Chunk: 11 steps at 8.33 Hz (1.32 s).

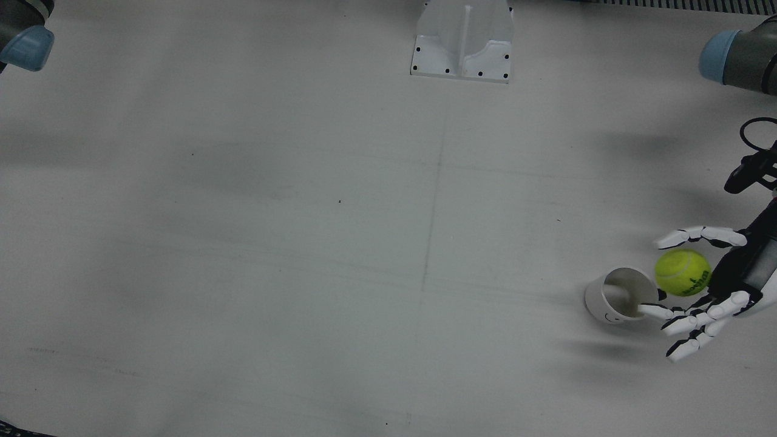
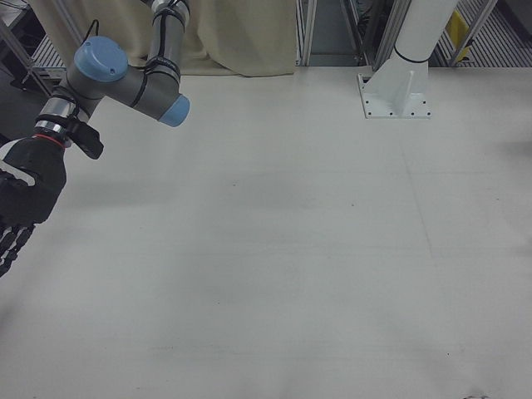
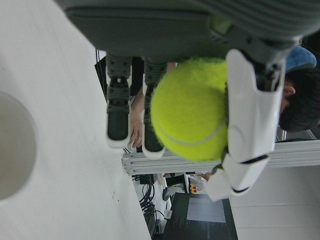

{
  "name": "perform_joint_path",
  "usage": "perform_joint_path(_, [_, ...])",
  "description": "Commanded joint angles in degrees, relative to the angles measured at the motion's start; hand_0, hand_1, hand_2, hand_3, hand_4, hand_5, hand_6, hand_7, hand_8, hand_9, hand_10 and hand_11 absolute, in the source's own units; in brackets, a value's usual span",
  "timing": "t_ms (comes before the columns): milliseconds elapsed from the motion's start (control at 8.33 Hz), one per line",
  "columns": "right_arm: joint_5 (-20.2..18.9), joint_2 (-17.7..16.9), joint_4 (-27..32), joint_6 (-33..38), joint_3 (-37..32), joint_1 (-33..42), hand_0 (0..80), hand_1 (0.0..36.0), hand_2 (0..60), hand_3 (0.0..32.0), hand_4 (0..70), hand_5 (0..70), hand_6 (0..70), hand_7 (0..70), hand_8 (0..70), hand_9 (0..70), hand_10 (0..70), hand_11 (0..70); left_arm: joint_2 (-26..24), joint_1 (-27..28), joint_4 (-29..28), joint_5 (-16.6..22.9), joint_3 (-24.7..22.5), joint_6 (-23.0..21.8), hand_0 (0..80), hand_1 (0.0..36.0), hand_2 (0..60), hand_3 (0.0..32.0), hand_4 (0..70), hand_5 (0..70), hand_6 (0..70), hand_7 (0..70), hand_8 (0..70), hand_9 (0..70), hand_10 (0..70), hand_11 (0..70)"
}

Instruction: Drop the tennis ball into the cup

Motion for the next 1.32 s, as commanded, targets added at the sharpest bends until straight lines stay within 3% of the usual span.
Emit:
perform_joint_path(0, [0.0,0.0,0.0,0.0,0.0,0.0,0.0,0.0,0.0,0.0,0.0,0.0,0.0,0.0,0.0,0.0,0.0,0.0,0.4,-0.1,-0.7,0.0,-0.1,0.0,53.7,36.0,60.0,0.0,26.5,7.1,3.0,0.4,2.3,4.9,0.0,0.7])
perform_joint_path(480, [0.0,0.0,0.0,0.0,0.0,0.0,0.0,0.0,0.0,0.0,0.0,0.0,0.0,0.0,0.0,0.0,0.0,0.0,0.8,-0.5,0.3,0.5,-2.6,-0.2,52.4,36.0,60.0,0.0,27.2,6.8,3.1,1.2,1.0,3.0,0.3,2.8])
perform_joint_path(600, [0.0,0.0,0.0,0.0,0.0,0.0,0.0,0.0,0.0,0.0,0.0,0.0,0.0,0.0,0.0,0.0,0.0,0.0,0.6,-4.9,2.9,0.9,-3.7,0.3,51.4,34.5,60.0,0.0,22.0,6.3,2.3,0.0,0.0,0.1,0.5,3.0])
perform_joint_path(720, [0.0,0.0,0.0,-0.1,0.0,0.0,0.0,0.0,0.0,0.0,0.0,0.0,0.0,0.0,0.0,0.0,0.0,0.0,0.5,-11.7,2.2,2.0,-2.7,2.7,50.0,31.0,56.8,0.0,12.3,5.5,0.3,0.0,0.0,0.0,0.0,0.0])
perform_joint_path(840, [0.0,0.0,0.0,0.0,0.0,0.0,0.0,0.0,0.0,0.0,0.0,0.0,0.0,0.0,0.0,0.0,0.0,0.0,0.4,-18.1,0.8,3.4,0.6,3.3,51.2,30.4,46.0,0.0,3.5,5.7,0.0,0.0,0.0,0.0,0.0,0.0])
perform_joint_path(1080, [0.0,0.0,0.0,0.0,0.0,0.0,0.0,0.0,0.0,0.0,0.0,0.0,0.0,0.0,0.0,0.0,0.0,0.0,0.4,-26.7,-0.9,5.7,5.9,4.0,53.3,31.8,39.7,0.0,0.0,6.2,0.0,0.0,0.0,0.0,0.0,0.0])
perform_joint_path(1200, [0.0,0.0,0.0,0.0,0.0,0.0,0.0,0.0,0.0,0.0,0.0,0.0,0.0,0.0,0.0,0.0,0.0,0.0,0.6,-27.9,-1.2,5.8,7.4,4.0,53.2,31.9,40.4,0.0,0.0,6.1,0.0,0.0,0.0,0.0,0.0,0.0])
